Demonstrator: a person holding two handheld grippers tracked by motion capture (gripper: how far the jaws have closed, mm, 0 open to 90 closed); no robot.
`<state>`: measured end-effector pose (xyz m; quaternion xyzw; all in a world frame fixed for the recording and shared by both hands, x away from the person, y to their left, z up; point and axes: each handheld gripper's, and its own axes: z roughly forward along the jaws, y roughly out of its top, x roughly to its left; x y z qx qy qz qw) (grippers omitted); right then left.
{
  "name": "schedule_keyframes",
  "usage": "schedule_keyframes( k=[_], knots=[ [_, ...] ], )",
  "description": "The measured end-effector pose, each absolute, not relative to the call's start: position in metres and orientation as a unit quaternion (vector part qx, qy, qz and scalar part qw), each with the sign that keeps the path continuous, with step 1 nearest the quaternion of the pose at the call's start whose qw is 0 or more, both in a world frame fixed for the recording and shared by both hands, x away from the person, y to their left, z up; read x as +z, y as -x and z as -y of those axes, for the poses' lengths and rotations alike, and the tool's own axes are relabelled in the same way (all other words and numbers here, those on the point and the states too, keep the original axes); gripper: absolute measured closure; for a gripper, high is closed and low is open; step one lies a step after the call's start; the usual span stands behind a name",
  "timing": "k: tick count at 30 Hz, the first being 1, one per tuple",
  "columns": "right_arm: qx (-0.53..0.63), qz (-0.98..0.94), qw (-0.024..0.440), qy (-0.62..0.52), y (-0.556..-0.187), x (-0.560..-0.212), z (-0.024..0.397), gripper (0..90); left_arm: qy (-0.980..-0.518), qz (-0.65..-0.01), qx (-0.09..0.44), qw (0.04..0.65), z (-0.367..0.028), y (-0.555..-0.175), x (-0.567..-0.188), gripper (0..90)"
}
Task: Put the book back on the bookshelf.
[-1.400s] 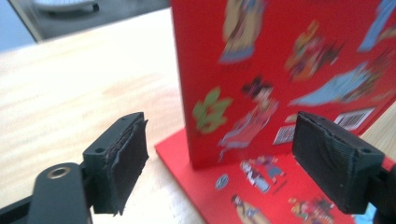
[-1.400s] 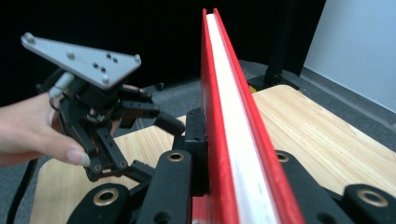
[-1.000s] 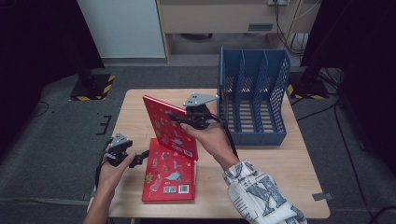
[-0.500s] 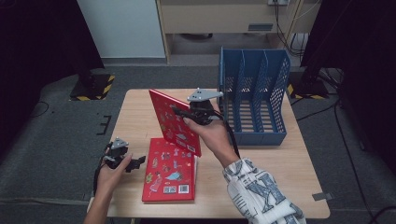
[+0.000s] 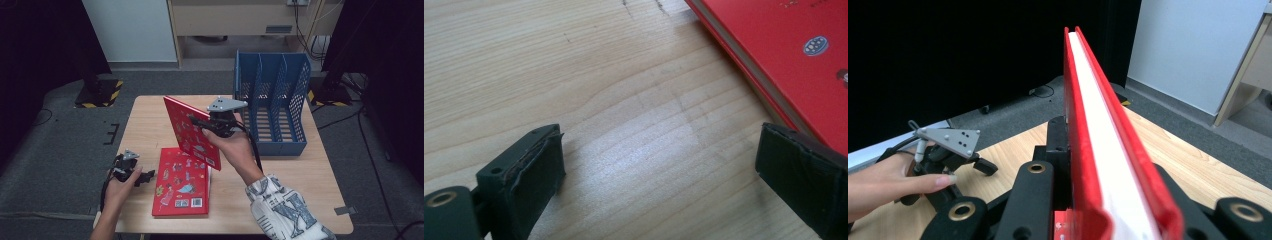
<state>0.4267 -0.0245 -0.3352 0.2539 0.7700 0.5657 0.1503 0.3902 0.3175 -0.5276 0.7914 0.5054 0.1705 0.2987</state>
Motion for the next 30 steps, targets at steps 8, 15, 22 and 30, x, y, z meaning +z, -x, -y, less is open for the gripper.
schedule_keyframes(
  k=[8,15,22,30],
  knots=[
    [0.566,-0.768,0.151,-0.259,-0.416,-0.339,0.038,79.1,-0.799,-0.495,0.179,0.291,-0.315,-0.388,-0.530,3.1],
    [0.571,-0.763,0.152,-0.262,-0.407,-0.341,0.054,79.1,-0.794,-0.489,0.191,0.307,-0.315,-0.384,-0.534,0.0],
    [0.577,-0.756,0.155,-0.267,-0.397,-0.344,0.069,79.1,-0.790,-0.488,0.196,0.316,-0.315,-0.383,-0.536,0.0],
    [0.575,-0.756,0.160,-0.270,-0.390,-0.345,0.085,79.1,-0.789,-0.486,0.198,0.319,-0.315,-0.383,-0.537,0.0]
  ],
)
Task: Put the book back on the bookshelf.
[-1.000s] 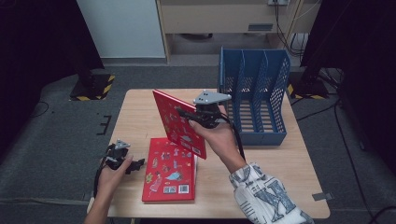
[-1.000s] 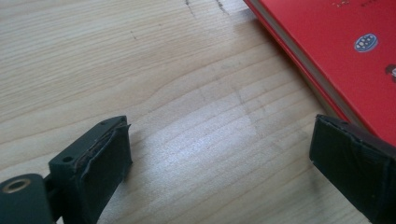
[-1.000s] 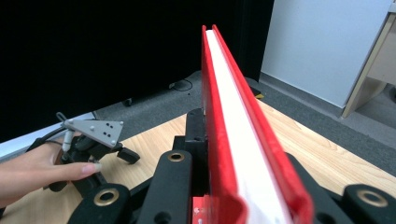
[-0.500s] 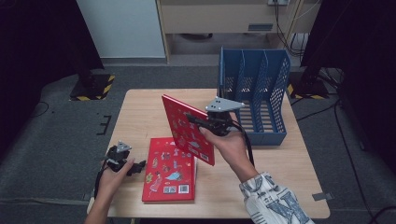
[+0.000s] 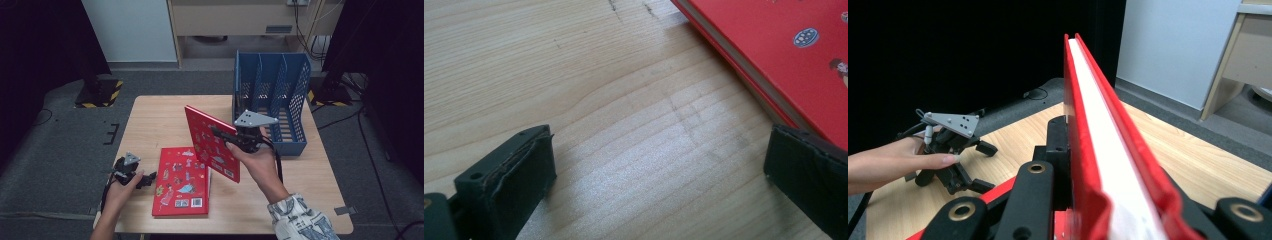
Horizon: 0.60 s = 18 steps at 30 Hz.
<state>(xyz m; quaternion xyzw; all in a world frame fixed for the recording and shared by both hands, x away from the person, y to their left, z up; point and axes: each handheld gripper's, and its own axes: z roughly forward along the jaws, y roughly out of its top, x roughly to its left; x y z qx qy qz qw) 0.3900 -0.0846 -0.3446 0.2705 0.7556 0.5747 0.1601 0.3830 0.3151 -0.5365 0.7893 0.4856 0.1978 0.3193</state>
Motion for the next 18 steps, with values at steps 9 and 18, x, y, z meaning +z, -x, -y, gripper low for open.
schedule_keyframes(
  k=[9,18],
  knots=[
    [0.565,-0.758,0.166,-0.281,-0.383,-0.345,0.106,79.1,-0.791,-0.484,0.198,0.318,-0.315,-0.383,-0.536,0.0],
    [0.567,-0.754,0.169,-0.287,-0.376,-0.343,0.124,79.1,-0.791,-0.484,0.198,0.319,-0.315,-0.383,-0.536,0.0]
  ],
)
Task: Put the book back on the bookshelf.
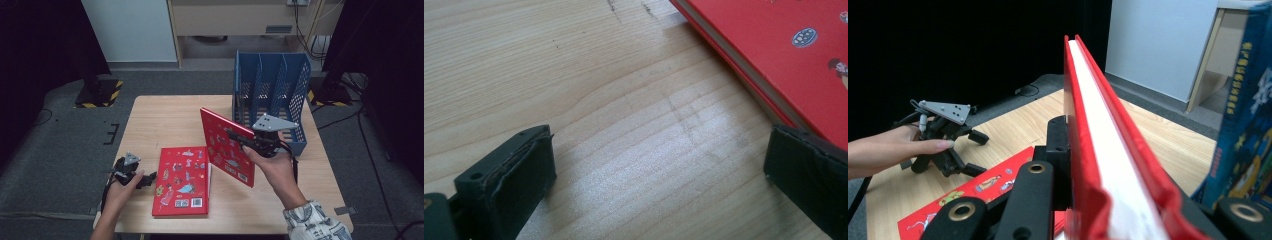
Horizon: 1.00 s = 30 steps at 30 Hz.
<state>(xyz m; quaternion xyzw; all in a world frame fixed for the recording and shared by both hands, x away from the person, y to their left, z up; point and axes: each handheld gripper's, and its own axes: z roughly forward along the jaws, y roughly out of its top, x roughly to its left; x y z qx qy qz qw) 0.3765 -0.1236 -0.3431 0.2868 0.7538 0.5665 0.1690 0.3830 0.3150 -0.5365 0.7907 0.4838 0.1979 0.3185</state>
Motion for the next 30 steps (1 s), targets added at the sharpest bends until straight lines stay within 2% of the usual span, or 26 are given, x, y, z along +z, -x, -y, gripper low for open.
schedule_keyframes(
  k=[23,30],
  knots=[
    [0.558,-0.748,0.174,-0.315,-0.353,-0.352,0.171,79.1,-0.791,-0.484,0.198,0.319,-0.315,-0.383,-0.536,0.0],
    [0.564,-0.736,0.177,-0.330,-0.349,-0.338,0.180,79.1,-0.791,-0.484,0.197,0.318,-0.315,-0.383,-0.536,0.0]
  ],
)
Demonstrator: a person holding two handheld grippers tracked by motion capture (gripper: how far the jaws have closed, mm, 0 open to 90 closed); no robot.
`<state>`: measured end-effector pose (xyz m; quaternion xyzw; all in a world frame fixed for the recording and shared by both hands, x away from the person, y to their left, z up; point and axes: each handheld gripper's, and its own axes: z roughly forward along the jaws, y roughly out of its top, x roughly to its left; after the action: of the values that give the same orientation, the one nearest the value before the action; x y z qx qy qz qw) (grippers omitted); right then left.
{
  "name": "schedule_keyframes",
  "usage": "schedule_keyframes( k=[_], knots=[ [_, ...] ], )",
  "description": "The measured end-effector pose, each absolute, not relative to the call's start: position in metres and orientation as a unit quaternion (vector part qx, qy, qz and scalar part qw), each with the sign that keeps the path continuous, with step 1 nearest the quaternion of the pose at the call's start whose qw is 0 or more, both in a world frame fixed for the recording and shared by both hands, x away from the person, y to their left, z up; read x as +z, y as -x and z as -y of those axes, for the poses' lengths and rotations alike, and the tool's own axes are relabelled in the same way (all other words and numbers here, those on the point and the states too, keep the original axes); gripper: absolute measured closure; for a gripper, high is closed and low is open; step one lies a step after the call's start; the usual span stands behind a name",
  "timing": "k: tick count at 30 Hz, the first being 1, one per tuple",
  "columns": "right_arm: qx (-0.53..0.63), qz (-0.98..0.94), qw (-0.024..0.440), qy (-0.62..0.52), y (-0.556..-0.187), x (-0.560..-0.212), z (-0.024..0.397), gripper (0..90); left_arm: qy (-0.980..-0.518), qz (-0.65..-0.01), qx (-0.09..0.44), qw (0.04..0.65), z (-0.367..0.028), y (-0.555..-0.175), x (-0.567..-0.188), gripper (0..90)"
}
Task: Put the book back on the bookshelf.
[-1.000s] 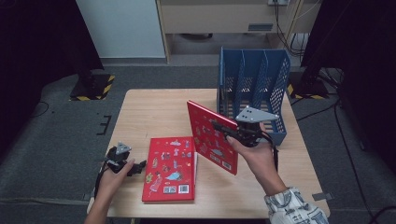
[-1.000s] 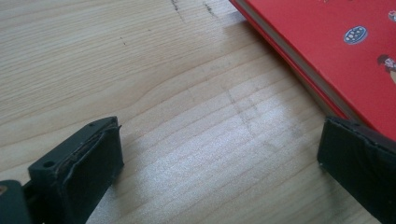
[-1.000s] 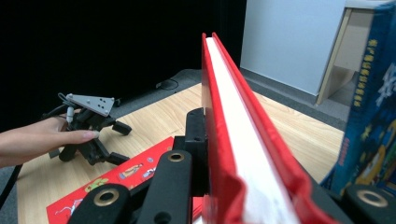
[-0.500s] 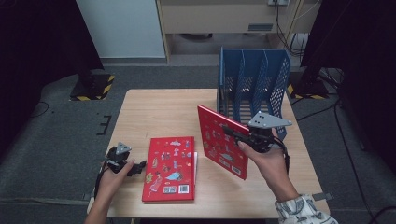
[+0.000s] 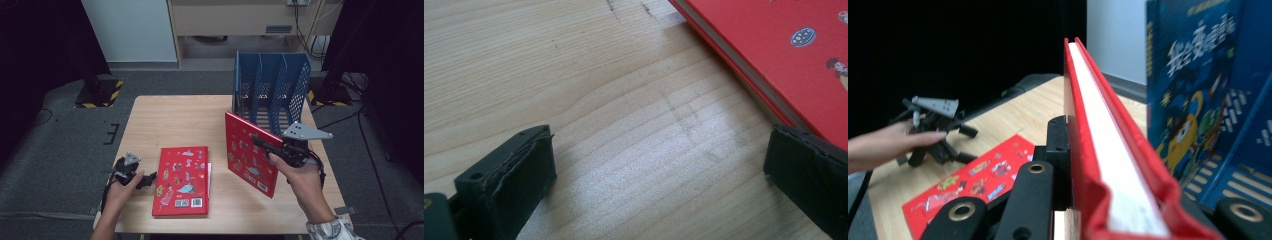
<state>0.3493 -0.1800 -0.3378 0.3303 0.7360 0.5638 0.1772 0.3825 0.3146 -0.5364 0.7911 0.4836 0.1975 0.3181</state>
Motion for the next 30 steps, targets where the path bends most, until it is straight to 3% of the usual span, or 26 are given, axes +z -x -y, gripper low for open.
schedule_keyframes(
  k=[18,30],
  knots=[
    [0.568,-0.710,0.217,-0.356,-0.362,-0.273,0.201,79.1,-0.791,-0.484,0.197,0.320,-0.314,-0.382,-0.536,0.0],
    [0.549,-0.693,0.249,-0.395,-0.382,-0.254,0.218,79.1,-0.789,-0.485,0.198,0.321,-0.314,-0.382,-0.537,0.0]
  ],
)
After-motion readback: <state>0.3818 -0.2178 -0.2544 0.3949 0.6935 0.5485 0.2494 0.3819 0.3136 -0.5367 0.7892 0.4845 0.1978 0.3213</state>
